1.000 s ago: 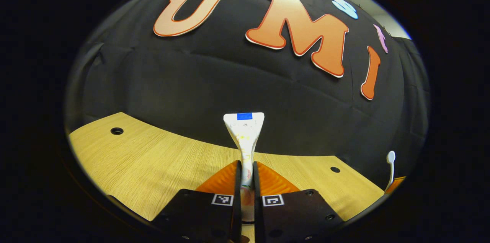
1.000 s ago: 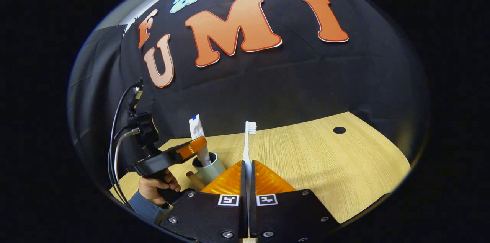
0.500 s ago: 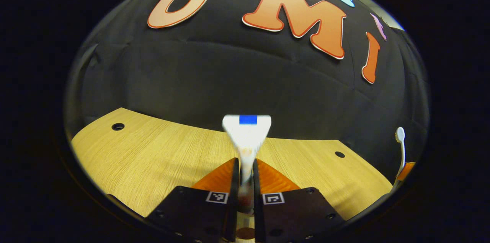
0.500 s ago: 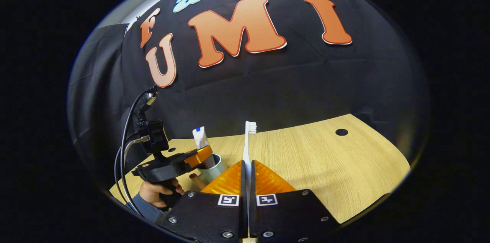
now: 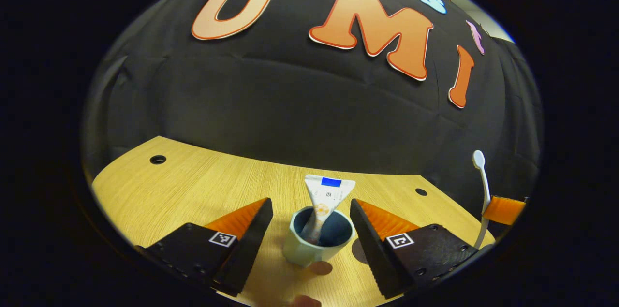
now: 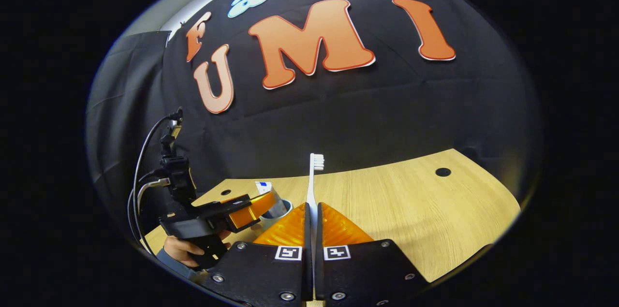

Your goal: Put the toothbrush and toothpaste on the desktop into the cup, then pick up the cup and place it on the coaster on the desktop.

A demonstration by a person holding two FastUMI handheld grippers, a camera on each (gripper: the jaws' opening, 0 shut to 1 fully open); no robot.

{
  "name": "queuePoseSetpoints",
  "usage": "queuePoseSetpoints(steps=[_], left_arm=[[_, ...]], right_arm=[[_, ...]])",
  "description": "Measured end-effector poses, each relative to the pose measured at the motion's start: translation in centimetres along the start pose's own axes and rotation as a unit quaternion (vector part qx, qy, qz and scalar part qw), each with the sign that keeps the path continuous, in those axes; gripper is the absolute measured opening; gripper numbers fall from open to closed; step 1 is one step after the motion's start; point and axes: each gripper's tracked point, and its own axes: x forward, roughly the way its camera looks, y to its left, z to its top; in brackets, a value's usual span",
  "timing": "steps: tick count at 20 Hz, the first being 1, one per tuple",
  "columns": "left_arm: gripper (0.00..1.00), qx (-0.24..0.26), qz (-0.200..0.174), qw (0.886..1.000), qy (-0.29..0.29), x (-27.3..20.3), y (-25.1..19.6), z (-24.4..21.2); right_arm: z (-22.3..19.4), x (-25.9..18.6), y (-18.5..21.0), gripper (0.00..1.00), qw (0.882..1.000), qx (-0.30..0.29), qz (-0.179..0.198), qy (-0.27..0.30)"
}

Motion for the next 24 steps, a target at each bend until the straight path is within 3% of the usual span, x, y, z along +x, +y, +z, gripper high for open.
queuePoseSetpoints(steps=[5,13,24], left_arm=[[0.98,0.016,0.021,0.999,-0.024,-3.8,3.0,-0.4],[0.98,0.078,0.047,0.989,-0.115,-7.8,4.6,3.0],[0.97,0.080,0.057,0.987,-0.129,-8.5,6.0,3.3]], right_arm=[[1.1,1.8,1.1,0.02,1.000,-0.003,0.014,-0.020],[4.9,5.7,5.6,0.02,0.992,-0.028,0.058,-0.109],[5.0,12.7,8.1,0.02,0.982,0.009,0.088,-0.169]])
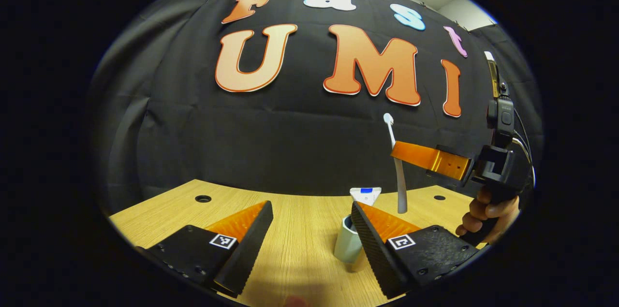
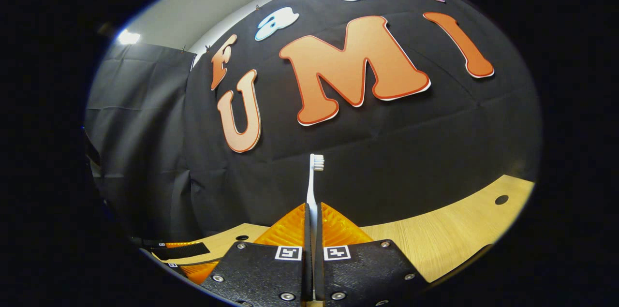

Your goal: Put the toothbrush and toothpaste on the desktop into the cup, then pick up the cup and place it on the coaster on the desktop.

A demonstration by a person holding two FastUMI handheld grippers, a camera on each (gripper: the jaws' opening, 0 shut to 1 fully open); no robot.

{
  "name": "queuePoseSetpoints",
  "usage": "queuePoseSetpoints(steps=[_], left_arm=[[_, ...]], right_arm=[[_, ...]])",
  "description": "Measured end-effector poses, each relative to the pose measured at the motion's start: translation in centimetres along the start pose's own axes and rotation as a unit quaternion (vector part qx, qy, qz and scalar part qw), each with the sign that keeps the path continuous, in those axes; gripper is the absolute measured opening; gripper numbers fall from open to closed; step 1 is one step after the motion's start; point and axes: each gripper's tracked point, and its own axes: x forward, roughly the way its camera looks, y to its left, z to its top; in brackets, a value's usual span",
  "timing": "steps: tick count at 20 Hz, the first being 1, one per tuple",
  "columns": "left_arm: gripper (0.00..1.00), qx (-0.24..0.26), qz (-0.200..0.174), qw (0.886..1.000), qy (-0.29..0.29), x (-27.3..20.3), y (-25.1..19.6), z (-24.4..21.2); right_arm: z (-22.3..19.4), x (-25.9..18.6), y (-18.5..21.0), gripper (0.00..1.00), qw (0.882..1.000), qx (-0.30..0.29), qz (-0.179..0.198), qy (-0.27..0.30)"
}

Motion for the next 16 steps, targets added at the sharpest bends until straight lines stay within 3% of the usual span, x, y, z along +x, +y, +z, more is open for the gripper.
queuePoseSetpoints(steps=[6,16], left_arm=[[0.97,-0.001,0.003,1.000,0.007,0.3,0.3,-0.8],[0.97,-0.004,-0.001,1.000,0.013,0.6,0.3,-1.4]], right_arm=[[-1.7,1.9,0.4,0.02,1.000,0.008,0.007,-0.017],[-3.4,2.0,1.0,0.06,0.999,-0.039,0.013,-0.032]])
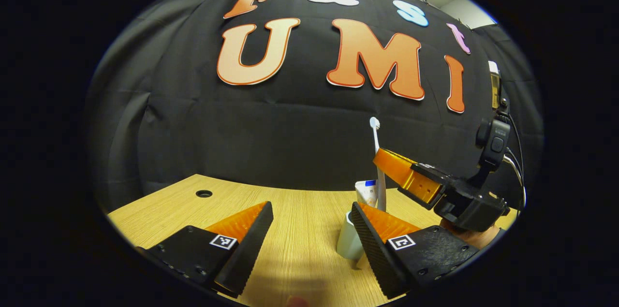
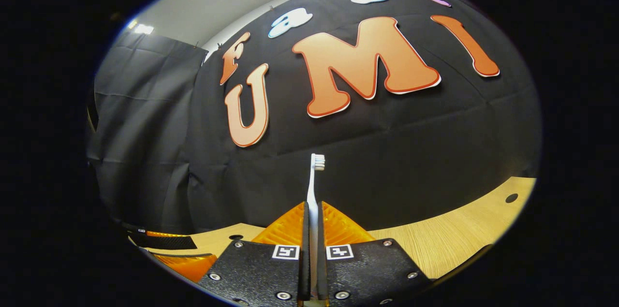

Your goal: Put the toothbrush and toothpaste on the desktop into the cup, then pick up the cup and place it on the coaster on the desktop.

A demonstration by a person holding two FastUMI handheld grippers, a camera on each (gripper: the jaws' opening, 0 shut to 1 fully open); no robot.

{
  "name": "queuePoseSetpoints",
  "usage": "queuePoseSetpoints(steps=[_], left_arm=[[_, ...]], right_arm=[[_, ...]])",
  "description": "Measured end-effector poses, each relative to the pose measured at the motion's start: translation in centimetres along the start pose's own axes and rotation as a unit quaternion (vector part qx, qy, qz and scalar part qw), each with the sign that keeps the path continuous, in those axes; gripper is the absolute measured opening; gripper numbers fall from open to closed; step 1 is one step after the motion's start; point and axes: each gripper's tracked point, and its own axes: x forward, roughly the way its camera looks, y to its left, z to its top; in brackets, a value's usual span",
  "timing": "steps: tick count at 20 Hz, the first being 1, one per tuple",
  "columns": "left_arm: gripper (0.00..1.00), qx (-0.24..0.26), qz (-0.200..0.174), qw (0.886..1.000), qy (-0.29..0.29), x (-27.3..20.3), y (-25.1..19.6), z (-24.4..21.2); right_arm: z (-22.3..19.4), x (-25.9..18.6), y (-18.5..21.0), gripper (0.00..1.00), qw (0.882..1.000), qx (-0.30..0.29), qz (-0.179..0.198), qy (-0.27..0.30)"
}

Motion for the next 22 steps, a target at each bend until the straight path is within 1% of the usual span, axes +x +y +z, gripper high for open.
queuePoseSetpoints(steps=[3,6,9,10,11,12,13,14,15,16,18,22], left_arm=[[0.97,-0.001,-0.002,1.000,0.006,0.1,-0.1,-0.5],[0.97,-0.003,-0.007,1.000,0.009,0.2,-0.5,-0.5],[0.97,-0.006,-0.013,1.000,0.009,0.0,-0.8,-0.5],[0.97,-0.006,-0.015,1.000,0.011,0.0,-1.0,-0.5],[0.97,-0.007,-0.018,1.000,0.015,0.1,-1.3,-0.8],[0.97,-0.007,-0.022,1.000,0.021,0.1,-1.6,-0.9],[0.97,-0.007,-0.026,0.999,0.027,0.3,-1.9,-1.1],[0.97,-0.004,-0.027,0.999,0.033,0.3,-2.2,-1.2],[0.97,-0.002,-0.028,0.999,0.040,0.4,-2.3,-1.5],[0.97,-0.002,-0.032,0.998,0.047,0.5,-2.7,-1.7],[0.97,-0.004,-0.041,0.997,0.058,0.7,-3.8,-2.0],[0.97,0.003,-0.056,0.995,0.087,0.7,-5.8,-1.9]], right_arm=[[-0.6,-0.7,0.1,0.10,1.000,-0.011,0.007,0.019],[-0.4,-1.6,-0.3,0.24,0.999,-0.014,0.009,0.040],[1.8,-2.9,-1.2,0.33,0.999,-0.023,-0.004,0.026],[2.5,-3.3,-1.5,0.40,0.999,-0.025,-0.008,0.024],[3.3,-3.8,-1.6,0.39,0.999,-0.025,-0.010,0.022],[4.0,-4.4,-1.9,0.53,0.999,-0.027,-0.015,0.022],[4.7,-5.0,-2.2,0.57,0.999,-0.032,-0.020,0.023],[5.3,-5.6,-2.5,0.66,0.999,-0.038,-0.026,0.023],[6.0,-6.3,-2.9,0.65,0.998,-0.045,-0.032,0.022],[6.7,-7.0,-3.2,0.78,0.998,-0.048,-0.037,0.019],[7.8,-8.3,-3.6,0.83,0.998,-0.049,-0.043,0.019],[9.2,-10.6,-4.5,0.88,0.995,-0.072,-0.054,0.030]])
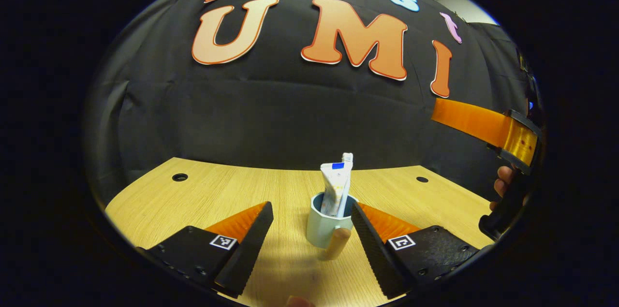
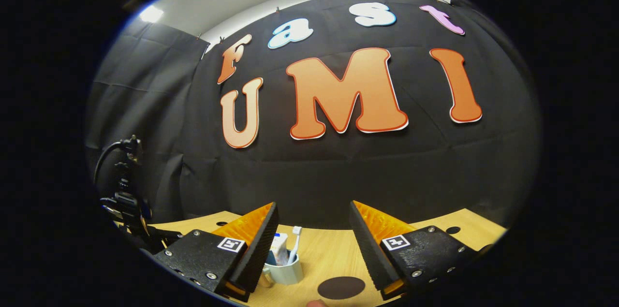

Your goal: Put the toothbrush and toothpaste on the desktop into the cup, then pick up the cup and place it on the coaster on the desktop.

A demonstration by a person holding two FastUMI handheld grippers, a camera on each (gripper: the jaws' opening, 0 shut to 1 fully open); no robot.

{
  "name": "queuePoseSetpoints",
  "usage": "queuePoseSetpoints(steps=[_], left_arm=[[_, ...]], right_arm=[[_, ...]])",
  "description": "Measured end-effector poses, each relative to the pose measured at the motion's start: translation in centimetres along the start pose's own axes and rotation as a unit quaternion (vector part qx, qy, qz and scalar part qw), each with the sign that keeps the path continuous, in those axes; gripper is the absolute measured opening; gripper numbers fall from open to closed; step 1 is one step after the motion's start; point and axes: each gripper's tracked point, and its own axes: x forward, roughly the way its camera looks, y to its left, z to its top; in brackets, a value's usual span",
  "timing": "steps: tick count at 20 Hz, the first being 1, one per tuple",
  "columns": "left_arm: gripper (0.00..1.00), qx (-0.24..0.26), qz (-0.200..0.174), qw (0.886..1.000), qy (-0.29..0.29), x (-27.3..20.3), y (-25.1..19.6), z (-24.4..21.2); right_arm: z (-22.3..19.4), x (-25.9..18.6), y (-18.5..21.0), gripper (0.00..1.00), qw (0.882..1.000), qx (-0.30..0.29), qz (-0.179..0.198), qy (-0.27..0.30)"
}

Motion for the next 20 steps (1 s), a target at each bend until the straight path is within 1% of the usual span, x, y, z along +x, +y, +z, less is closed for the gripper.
queuePoseSetpoints(steps=[4,5,6,9,12,14,16,19,20], left_arm=[[0.97,0.000,0.001,0.999,0.037,0.6,-1.2,0.0],[0.97,0.000,0.001,0.999,0.046,0.9,-1.6,0.2],[0.97,0.001,0.003,0.998,0.057,0.9,-1.8,0.3],[0.98,0.015,0.009,0.995,0.094,2.1,-2.3,-0.1],[0.98,0.037,0.023,0.991,0.129,3.5,-2.6,-0.6],[0.97,0.043,0.026,0.986,0.159,4.4,-3.0,-1.5],[0.97,0.058,0.036,0.978,0.197,5.3,-2.8,-2.6],[0.97,0.068,0.031,0.967,0.244,6.0,-3.4,-4.8],[0.97,0.075,0.036,0.963,0.258,6.1,-3.3,-5.5]], right_arm=[[-0.1,-2.0,-0.8,0.90,1.000,-0.017,-0.006,0.022],[-0.1,-2.5,-1.0,0.85,0.999,-0.022,-0.008,0.024],[0.0,-3.0,-1.4,0.92,0.999,-0.025,-0.012,0.026],[0.4,-4.3,-2.6,0.92,0.999,-0.020,-0.023,0.017],[0.7,-5.1,-3.5,0.92,0.999,-0.010,-0.030,0.018],[0.9,-5.8,-4.2,0.92,0.999,-0.011,-0.034,0.017],[0.6,-6.5,-4.7,0.92,0.999,-0.010,-0.036,0.021],[0.1,-7.4,-5.2,0.92,0.999,-0.014,-0.035,0.030],[-0.1,-7.5,-5.3,0.92,0.999,-0.013,-0.035,0.033]])
